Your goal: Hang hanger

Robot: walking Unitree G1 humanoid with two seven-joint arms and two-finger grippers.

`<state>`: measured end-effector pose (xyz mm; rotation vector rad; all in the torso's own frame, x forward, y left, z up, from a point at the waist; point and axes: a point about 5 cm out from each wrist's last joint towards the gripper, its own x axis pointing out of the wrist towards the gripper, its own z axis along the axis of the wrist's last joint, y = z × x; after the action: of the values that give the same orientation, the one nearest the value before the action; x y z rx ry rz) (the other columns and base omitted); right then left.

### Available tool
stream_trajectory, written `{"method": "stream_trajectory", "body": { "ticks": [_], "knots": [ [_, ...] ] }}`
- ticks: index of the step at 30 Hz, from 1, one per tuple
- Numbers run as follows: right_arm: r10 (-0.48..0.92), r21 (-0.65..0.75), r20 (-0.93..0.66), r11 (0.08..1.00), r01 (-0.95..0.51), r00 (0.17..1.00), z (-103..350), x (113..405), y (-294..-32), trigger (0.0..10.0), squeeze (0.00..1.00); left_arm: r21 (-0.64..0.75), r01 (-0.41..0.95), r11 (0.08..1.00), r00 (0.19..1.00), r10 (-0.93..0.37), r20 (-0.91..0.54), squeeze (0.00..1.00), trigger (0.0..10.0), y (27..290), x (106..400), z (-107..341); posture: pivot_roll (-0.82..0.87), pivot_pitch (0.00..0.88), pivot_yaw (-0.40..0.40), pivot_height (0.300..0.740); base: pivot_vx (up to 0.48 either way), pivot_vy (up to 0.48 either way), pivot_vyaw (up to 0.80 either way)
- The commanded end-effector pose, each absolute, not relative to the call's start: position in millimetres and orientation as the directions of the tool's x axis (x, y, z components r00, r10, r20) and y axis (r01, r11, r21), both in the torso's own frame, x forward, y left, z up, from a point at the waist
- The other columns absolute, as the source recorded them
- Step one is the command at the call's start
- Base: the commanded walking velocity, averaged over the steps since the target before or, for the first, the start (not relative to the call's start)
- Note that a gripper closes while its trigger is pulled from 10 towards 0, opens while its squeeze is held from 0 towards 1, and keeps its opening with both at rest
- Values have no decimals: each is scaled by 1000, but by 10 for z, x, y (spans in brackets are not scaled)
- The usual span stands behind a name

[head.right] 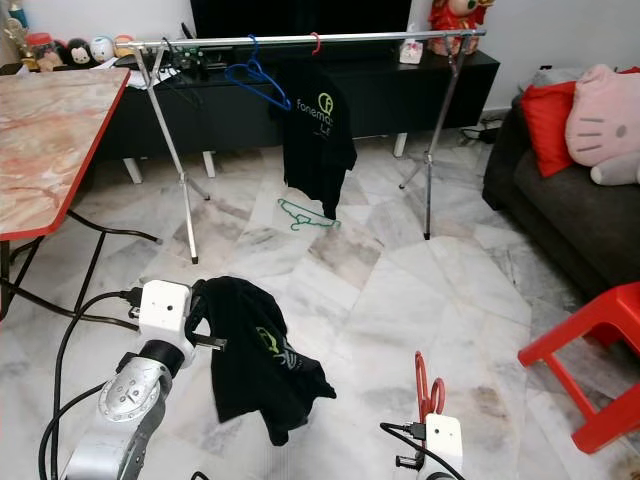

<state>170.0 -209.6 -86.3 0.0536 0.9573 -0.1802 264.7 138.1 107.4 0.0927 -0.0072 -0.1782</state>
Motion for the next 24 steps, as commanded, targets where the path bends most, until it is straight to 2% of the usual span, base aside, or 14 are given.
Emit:
{"method": "stream_trajectory", "body": {
  "ticks": [1, 24],
  "knots": [
    [-130, -48, -821, 986, 159, 556, -871, 1677, -2111, 10000, 0, 97, 185, 978, 981, -189, 33, 0, 10000, 1357, 2679, 1172, -4, 0, -22, 740, 0, 0, 800],
    [-131, -28, -815, 982, 187, 565, -858, 1703, -2117, 10000, 0, 109, 188, 976, 981, -191, 22, 0, 10000, 1345, 2699, 1170, -4, 0, -27, 740, 0, 459, 35]
  ]
}}
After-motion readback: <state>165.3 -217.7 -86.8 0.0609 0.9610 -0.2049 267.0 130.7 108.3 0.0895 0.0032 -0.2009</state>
